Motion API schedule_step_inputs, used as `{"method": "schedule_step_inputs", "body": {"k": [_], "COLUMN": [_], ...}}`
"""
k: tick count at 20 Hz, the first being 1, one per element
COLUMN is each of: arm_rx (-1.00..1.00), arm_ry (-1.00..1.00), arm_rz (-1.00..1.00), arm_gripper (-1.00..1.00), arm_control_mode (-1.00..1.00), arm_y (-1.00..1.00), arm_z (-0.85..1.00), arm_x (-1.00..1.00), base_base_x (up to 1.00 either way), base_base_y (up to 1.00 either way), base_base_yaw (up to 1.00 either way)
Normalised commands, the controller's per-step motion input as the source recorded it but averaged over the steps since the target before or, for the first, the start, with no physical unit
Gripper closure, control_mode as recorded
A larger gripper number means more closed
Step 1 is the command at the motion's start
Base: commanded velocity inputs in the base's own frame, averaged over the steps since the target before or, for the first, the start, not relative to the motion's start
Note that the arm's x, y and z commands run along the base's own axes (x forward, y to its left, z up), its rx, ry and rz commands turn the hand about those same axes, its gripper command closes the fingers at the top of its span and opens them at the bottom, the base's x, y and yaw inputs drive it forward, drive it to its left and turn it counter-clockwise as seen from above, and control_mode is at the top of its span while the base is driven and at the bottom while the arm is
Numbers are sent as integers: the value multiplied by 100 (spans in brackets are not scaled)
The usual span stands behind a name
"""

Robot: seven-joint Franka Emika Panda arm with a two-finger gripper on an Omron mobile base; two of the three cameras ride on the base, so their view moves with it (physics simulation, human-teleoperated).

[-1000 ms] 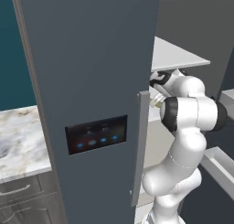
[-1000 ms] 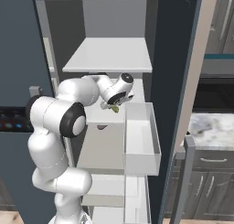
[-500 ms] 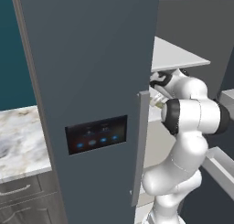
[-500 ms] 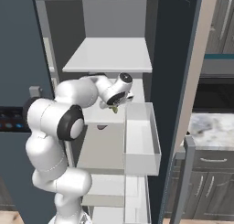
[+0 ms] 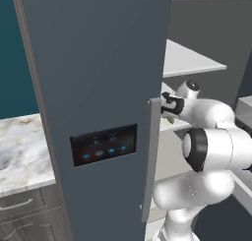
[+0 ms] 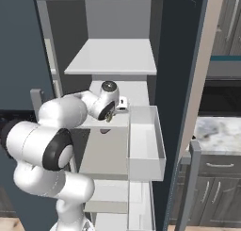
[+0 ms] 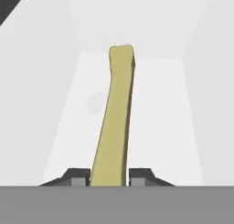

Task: Retrieve the butter from the fridge and place it on a plate on the dining table. Then retrieve the butter knife by the fridge and place it near the plate.

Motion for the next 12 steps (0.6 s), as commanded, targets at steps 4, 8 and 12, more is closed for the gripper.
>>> {"method": "schedule_step_inputs", "body": {"k": [4,8,12], "arm_rx": [0,0,2], "arm_ry": [0,0,16], "arm_rz": [-39,-33,-10], "arm_gripper": [100,100,100], "arm_control_mode": [-100,-100,-100], "arm_y": [0,0,-11], "arm_z": [15,19,54], "arm_x": [-88,-100,-98], "base_base_x": [0,0,0], "base_base_y": [0,0,0], "base_base_yaw": [0,0,0]}}
